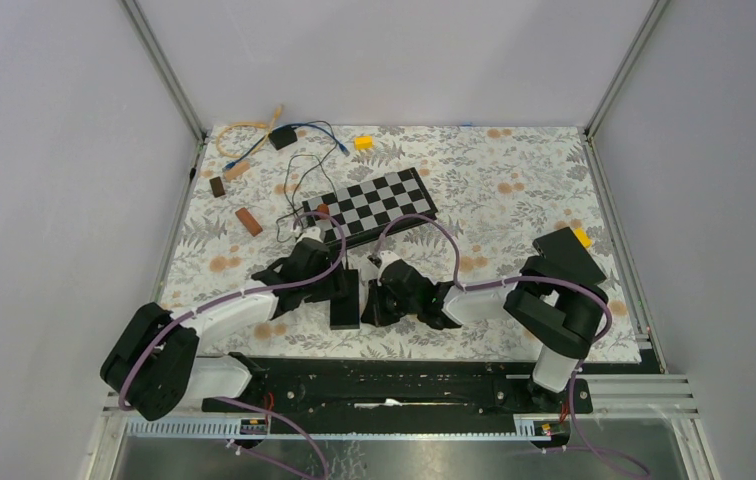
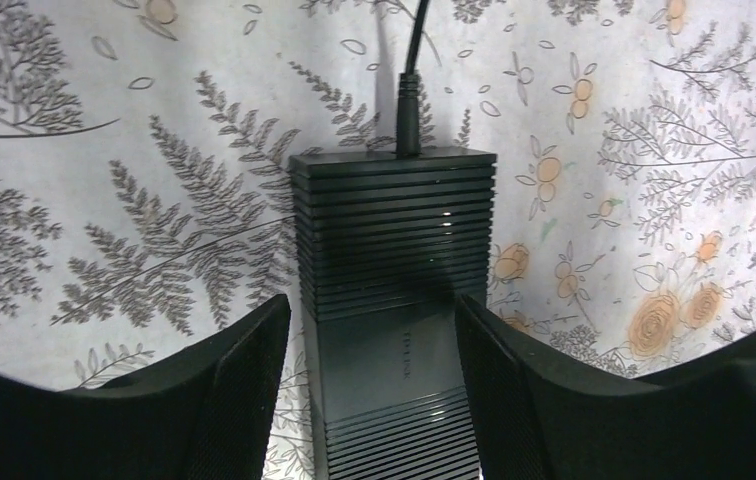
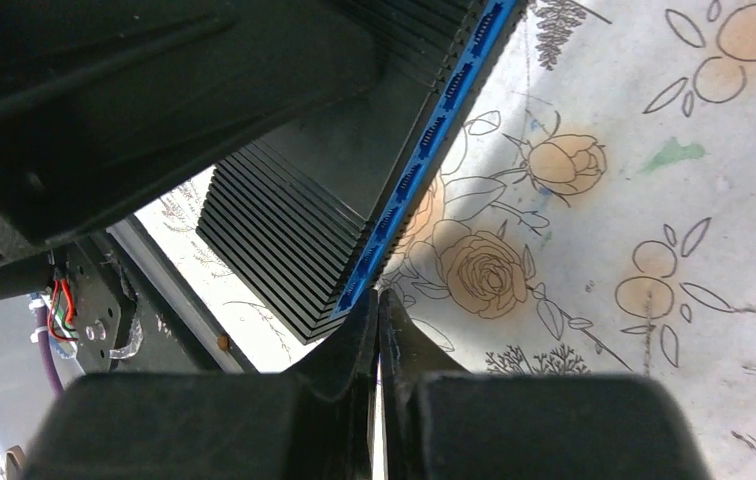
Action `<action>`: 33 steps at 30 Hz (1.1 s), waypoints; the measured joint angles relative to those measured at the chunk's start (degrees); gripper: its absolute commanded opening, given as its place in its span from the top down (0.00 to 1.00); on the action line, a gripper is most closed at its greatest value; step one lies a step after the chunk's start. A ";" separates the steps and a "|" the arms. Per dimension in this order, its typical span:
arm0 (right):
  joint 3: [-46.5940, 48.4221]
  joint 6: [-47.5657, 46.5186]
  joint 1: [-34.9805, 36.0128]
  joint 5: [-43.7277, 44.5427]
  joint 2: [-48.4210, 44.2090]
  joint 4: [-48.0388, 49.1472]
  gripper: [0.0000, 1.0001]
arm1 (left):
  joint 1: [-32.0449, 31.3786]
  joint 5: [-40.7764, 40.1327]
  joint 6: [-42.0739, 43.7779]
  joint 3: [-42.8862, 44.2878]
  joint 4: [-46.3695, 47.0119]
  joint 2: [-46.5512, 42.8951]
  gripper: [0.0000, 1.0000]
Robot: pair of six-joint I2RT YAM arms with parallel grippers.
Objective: Insert the plug into the switch port
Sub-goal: Adjust the switch port at the center of the board.
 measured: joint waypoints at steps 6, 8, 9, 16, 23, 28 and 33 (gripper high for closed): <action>0.00 0.00 0.26 -1.27 0.81 1.62 1.00 | 0.00 2.47 1.03 -0.02 2.64 1.01 0.38; 0.00 -0.02 0.26 -1.42 0.87 1.77 1.00 | 0.00 2.99 1.11 -0.02 3.41 1.01 0.38; 0.00 -0.04 0.26 -1.49 0.90 1.86 1.00 | 0.00 3.39 1.18 -0.02 3.65 1.01 0.38; 0.15 0.00 1.05 -3.28 2.05 3.85 1.00 | 0.00 5.03 1.33 -0.02 4.72 1.01 0.38; 0.15 -0.31 1.46 -2.89 1.92 3.45 1.00 | 0.00 2.95 1.55 0.17 2.97 0.63 0.28; 0.13 -2.49 1.68 3.19 -1.33 -2.54 0.99 | 0.26 -4.02 1.75 3.17 -4.00 -2.95 0.16; 0.09 -4.33 1.22 8.87 -4.48 -9.11 0.97 | 2.36 -11.10 3.04 10.25 -9.86 -6.51 0.02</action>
